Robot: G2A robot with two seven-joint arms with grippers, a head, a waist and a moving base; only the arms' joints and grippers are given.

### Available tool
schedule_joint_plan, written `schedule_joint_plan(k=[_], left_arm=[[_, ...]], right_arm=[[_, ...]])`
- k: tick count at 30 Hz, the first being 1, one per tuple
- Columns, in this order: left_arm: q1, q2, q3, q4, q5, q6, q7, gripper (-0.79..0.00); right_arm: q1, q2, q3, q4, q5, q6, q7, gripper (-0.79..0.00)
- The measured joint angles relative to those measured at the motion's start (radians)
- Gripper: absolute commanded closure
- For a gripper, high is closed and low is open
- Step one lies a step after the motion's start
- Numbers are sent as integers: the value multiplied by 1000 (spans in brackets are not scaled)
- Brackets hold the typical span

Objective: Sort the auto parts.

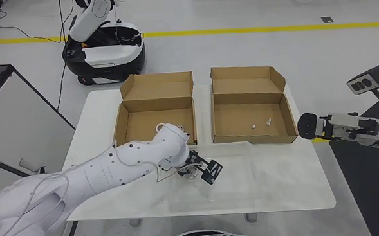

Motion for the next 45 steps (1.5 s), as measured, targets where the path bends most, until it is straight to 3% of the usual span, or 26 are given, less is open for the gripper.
schedule_joint_plan(k=[27,45], left_arm=[[10,-4,0,2,30,0,0,-348],[31,-8,0,8,42,0,0,-231]], right_arm=[[0,0,0,0,0,0,0,-785],[0,0,0,0,0,0,0,-785]])
